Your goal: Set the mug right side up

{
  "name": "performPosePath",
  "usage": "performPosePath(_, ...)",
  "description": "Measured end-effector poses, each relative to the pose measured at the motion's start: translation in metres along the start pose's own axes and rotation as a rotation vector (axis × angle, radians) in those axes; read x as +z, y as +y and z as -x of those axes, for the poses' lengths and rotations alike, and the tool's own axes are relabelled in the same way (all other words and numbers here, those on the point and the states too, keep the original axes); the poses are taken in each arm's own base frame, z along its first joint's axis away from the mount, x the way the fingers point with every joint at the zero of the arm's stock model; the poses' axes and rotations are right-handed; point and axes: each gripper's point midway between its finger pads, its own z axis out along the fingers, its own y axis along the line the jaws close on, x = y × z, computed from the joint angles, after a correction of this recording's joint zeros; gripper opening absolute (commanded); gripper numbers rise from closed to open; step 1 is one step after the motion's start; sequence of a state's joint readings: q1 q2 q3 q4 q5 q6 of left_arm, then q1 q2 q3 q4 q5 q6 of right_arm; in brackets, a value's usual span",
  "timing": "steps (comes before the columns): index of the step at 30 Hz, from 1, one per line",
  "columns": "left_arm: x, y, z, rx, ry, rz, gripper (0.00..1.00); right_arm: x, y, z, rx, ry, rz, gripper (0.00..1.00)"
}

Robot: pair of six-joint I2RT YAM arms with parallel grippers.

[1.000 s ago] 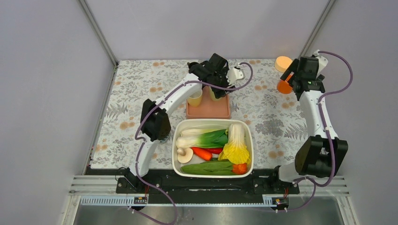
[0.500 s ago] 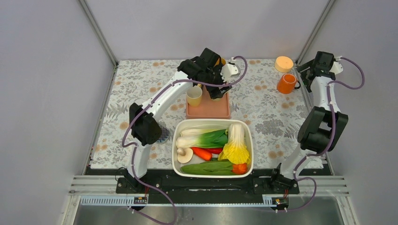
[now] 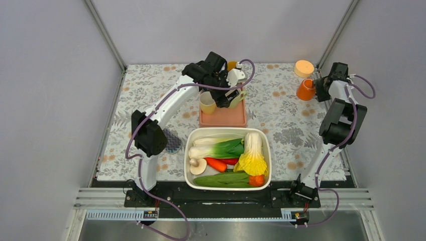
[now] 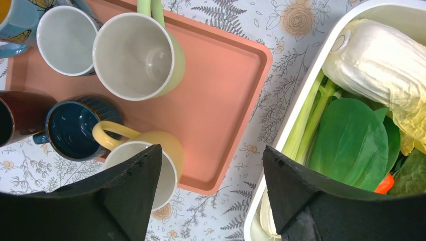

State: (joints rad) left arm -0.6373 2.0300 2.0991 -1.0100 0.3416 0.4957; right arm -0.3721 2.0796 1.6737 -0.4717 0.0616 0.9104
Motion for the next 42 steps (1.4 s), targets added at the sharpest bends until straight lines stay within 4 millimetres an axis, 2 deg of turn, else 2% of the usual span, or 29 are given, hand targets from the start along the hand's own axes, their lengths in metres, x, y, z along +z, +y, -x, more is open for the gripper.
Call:
performPosePath(7,-0.001,0.001,0.0,-0.005,-0.006,-0.005,0.77,0.008,0.0,-0.009,0.0,0.031,0.02,0.59)
performPosePath(12,-0.002,0.003,-0.001,-0.01,-0.008,-0.004,0.77,0.005,-0.001,-0.015,-0.025,0.04,0.066,0.58)
performPosePath(16,-0.004,0.008,-0.002,-0.018,-0.009,0.003,0.77,-0.006,-0.012,-0.029,-0.065,0.073,0.087,0.58)
performPosePath(21,-0.007,0.012,-0.002,-0.023,-0.018,0.006,0.77,-0.031,-0.032,-0.049,-0.125,0.119,0.105,0.58)
performPosePath(24,-0.01,0.012,0.002,-0.021,-0.03,0.004,0.77,-0.047,-0.046,-0.06,-0.17,0.144,0.103,0.62)
performPosePath(26,-0.01,0.011,0.003,-0.02,-0.035,-0.004,0.77,-0.058,-0.057,-0.064,-0.205,0.153,0.081,0.71)
performPosePath(29,-0.01,0.009,0.004,-0.021,-0.038,-0.013,0.77,-0.074,-0.074,-0.06,-0.26,0.135,0.012,0.87)
performPosePath(32,-0.009,0.008,0.004,-0.021,-0.042,-0.02,0.77,-0.091,-0.077,-0.047,-0.281,0.091,-0.02,0.9)
performPosePath(37,-0.009,0.007,0.004,-0.021,-0.043,-0.022,0.77,-0.102,-0.059,-0.023,-0.175,0.014,-0.006,0.84)
performPosePath(39,-0.009,0.007,0.005,-0.022,-0.044,-0.024,0.77,-0.098,-0.058,-0.02,-0.094,0.014,-0.015,0.82)
performPosePath(42,-0.009,0.007,0.004,-0.023,-0.044,-0.024,0.77,-0.08,-0.061,-0.021,0.005,0.031,-0.05,0.76)
